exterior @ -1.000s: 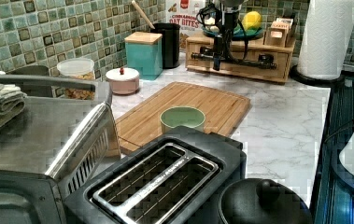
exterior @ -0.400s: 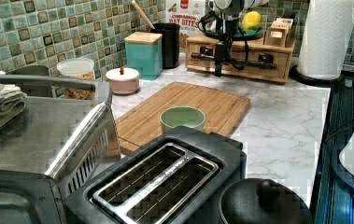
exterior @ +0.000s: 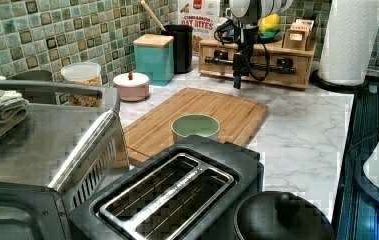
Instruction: Open the drawer.
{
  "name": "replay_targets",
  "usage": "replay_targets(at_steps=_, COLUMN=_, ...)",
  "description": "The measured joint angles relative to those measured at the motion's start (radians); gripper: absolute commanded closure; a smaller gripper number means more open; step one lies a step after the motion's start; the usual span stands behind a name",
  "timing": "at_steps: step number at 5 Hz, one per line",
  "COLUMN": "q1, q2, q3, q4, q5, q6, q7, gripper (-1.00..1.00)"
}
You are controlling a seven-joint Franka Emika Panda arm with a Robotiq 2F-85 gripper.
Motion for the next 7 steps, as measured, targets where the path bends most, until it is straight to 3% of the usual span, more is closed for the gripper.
replay_targets(at_steps=4, q1=0.006, q2=-0.075, q3=0.004, q4=-0.057, q5=0.045, q6=-0.006, q7=0.046, gripper=-1.0)
replay_targets(at_steps=5, q1=0.062, q2=-0.123, q3=0.006, q4=-0.109, q5=0.02, q6=-0.015, q7=0.183, gripper=-1.0)
replay_targets(at_steps=7, q1=0.185, q2=-0.226, q3=0.08, q4=-0.219, q5=0.021, q6=-0.066, q7=0.255, gripper=-1.0)
